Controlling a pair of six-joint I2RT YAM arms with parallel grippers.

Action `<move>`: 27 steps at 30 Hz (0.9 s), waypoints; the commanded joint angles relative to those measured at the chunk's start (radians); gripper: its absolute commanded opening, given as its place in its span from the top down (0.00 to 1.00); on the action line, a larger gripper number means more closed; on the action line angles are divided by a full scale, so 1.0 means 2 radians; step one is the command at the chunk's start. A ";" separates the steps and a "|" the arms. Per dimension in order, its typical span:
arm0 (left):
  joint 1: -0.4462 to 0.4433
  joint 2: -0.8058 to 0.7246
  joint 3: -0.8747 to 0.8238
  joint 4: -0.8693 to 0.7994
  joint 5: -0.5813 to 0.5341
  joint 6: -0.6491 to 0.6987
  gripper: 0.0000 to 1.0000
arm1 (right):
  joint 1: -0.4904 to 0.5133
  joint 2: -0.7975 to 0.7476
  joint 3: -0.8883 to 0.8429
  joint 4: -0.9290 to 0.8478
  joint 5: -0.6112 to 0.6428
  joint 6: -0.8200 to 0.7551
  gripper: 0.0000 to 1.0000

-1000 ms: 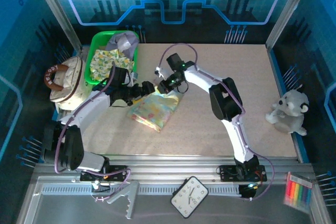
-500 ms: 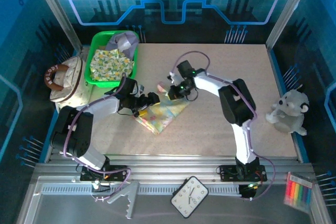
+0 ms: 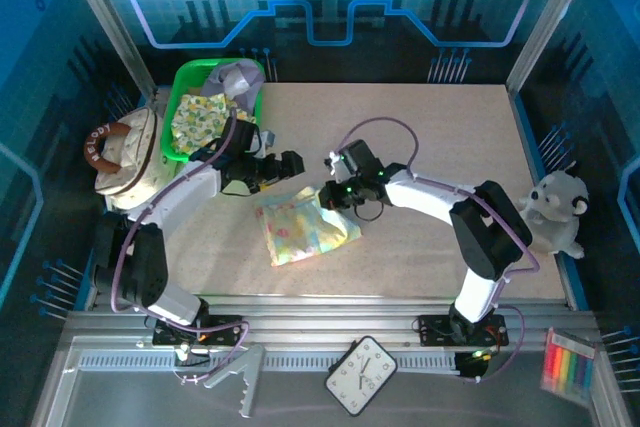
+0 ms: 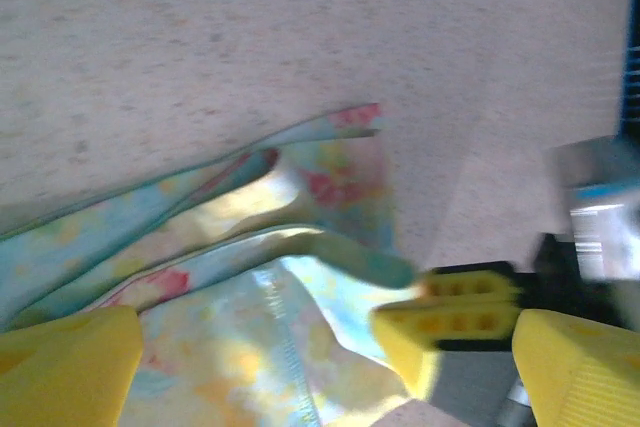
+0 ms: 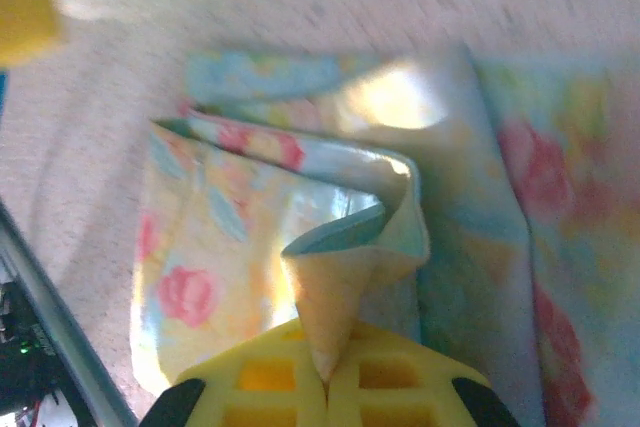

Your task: Fold and stack the skirts

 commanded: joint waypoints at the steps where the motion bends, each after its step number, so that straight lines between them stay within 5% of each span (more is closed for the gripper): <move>1: 0.010 -0.019 -0.027 -0.055 -0.074 -0.033 0.09 | -0.001 0.012 0.053 0.014 -0.043 -0.083 1.00; 7: 0.012 -0.009 -0.064 -0.070 -0.110 -0.066 0.15 | -0.010 0.069 0.091 0.039 -0.122 -0.110 1.00; 20: 0.021 0.014 -0.148 -0.043 -0.132 -0.127 0.32 | -0.015 0.142 0.157 -0.007 -0.090 -0.115 1.00; 27: 0.032 0.039 -0.165 0.002 -0.108 -0.126 0.68 | -0.015 0.132 0.164 0.014 -0.143 -0.119 1.00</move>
